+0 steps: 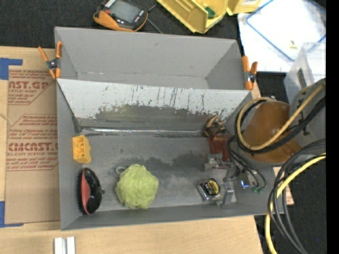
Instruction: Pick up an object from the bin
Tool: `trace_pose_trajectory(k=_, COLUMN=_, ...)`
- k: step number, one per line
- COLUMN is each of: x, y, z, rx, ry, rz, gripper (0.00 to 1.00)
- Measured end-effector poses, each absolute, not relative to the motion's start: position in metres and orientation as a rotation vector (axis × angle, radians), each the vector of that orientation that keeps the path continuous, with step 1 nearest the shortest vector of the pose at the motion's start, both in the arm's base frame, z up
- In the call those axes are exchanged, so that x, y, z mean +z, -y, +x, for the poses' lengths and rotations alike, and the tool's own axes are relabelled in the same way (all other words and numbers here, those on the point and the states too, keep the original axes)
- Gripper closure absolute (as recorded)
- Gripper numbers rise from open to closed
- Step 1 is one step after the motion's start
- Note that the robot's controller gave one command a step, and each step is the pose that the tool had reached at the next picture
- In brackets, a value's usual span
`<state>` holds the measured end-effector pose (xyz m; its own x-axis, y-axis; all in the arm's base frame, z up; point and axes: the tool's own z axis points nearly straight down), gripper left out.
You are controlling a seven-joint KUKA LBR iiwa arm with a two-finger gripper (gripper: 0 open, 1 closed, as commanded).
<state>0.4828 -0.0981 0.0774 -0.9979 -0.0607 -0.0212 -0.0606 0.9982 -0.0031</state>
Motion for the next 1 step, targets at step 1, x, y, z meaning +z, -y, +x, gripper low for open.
trace_pose_trajectory(k=1, x=0.0724, y=0.0892, z=0.4843, rx=-0.009, ry=-2.899, rz=-1.147, gripper=1.0)
